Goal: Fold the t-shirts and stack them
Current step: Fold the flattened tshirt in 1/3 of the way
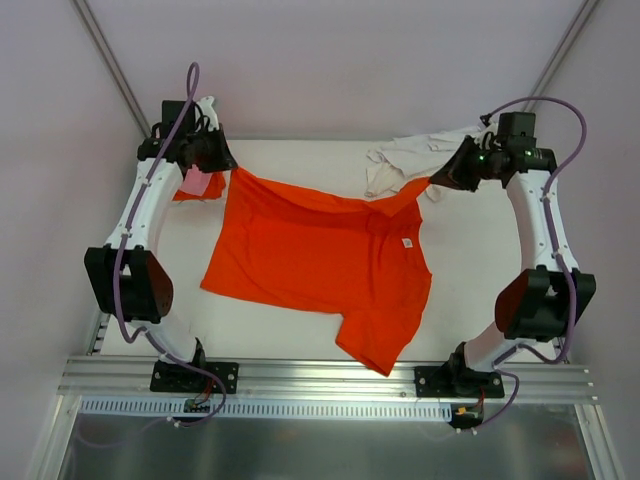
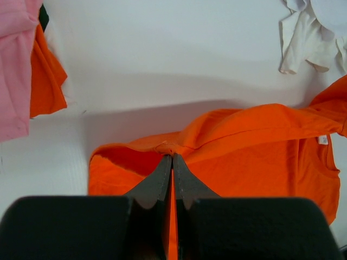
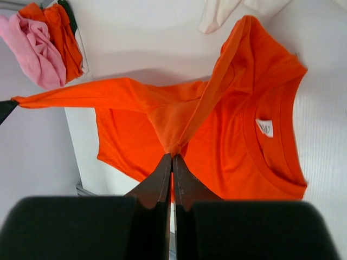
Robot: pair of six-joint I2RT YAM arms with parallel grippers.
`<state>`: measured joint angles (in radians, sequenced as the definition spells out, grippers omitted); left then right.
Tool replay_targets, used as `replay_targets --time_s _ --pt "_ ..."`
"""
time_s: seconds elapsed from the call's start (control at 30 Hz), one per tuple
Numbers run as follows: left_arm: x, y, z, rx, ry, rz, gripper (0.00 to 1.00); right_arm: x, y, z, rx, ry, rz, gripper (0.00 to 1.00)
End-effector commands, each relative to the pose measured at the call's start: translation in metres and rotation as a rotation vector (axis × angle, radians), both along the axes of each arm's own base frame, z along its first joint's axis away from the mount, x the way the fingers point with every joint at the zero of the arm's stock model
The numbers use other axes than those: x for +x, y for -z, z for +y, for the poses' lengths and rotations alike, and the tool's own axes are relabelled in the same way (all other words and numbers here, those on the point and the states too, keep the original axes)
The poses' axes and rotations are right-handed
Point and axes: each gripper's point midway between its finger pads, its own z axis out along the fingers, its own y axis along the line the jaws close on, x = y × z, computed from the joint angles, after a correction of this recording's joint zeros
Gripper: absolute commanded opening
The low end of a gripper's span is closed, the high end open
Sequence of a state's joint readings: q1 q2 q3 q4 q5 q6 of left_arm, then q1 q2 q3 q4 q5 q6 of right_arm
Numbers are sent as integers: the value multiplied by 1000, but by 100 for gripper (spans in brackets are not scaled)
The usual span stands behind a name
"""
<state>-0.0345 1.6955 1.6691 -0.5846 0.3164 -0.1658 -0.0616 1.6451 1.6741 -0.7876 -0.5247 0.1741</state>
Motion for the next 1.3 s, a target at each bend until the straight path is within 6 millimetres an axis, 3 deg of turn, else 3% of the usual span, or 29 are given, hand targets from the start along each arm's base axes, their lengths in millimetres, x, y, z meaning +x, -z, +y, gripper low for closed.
replay_targets --time_s 0.0,0.23,0.53,0.57,0.6,0.63,0.7,0.73,0.8,0.83,0.87,0.9,1.03,1.27 --pt "-17 -16 -3 30 12 -37 0 -33 -10 4 -1 -22 2 0" --pt "-41 -18 1 41 -13 -40 0 -71 1 7 0 -32 58 0" --pt "-79 7 9 58 -47 22 0 -108 11 12 6 -56 123 0" --pt "-83 11 9 58 -48 33 0 -111 12 12 4 -58 132 2" --pt "-85 13 9 58 -48 36 0 -115 11 12 -2 -57 131 15" --pt "-88 12 11 66 -57 34 6 -120 12 9 -20 -50 143 58" --pt "-93 12 16 86 -76 32 19 -123 13 2 -64 -27 140 73" --pt "-93 12 21 104 -99 30 28 -124 12 0 -77 -24 135 85" --pt "-96 13 23 115 -102 31 36 -124 10 0 -79 -21 130 89" --pt "-97 13 25 118 -109 35 48 -124 10 0 -79 -20 128 91" --pt "-97 12 25 118 -111 32 66 -124 9 -1 -81 -18 125 92" --pt "-98 11 25 119 -111 29 68 -124 8 -1 -85 -17 120 92" --pt "-103 13 29 133 -131 29 95 -126 4 -2 -91 -18 103 92" --pt "-116 27 24 106 -118 61 99 -129 -1 -3 -104 -16 76 92"
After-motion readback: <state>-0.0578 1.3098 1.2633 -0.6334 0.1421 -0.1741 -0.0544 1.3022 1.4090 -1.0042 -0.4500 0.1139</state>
